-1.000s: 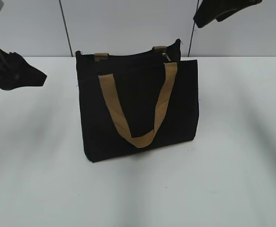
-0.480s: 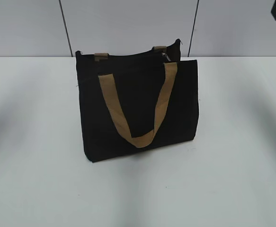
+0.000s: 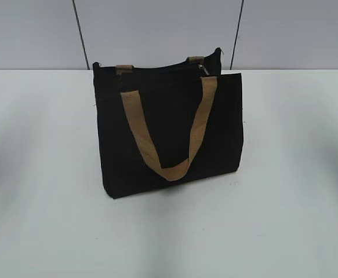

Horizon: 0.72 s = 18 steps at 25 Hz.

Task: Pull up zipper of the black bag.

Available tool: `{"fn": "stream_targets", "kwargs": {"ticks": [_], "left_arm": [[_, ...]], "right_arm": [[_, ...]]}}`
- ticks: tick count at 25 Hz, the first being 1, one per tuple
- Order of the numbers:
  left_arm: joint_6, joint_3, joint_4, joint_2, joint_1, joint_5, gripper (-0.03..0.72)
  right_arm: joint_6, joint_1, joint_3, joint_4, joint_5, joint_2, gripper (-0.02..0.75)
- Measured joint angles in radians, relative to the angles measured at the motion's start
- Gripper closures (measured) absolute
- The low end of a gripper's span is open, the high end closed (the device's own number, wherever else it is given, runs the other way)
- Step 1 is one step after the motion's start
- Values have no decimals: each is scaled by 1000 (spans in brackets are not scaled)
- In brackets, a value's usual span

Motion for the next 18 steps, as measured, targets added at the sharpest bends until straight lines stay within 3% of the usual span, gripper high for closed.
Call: {"fn": "stream_targets", "kwargs": {"ticks": [8, 18], "left_arm": [[-2, 284, -46, -254, 0, -63, 193], [-14, 475, -139, -658, 0, -65, 207]], "right_arm": [[-13, 0, 552, 24, -155, -367, 231], [-15, 0, 971, 26, -224, -784, 231]]}}
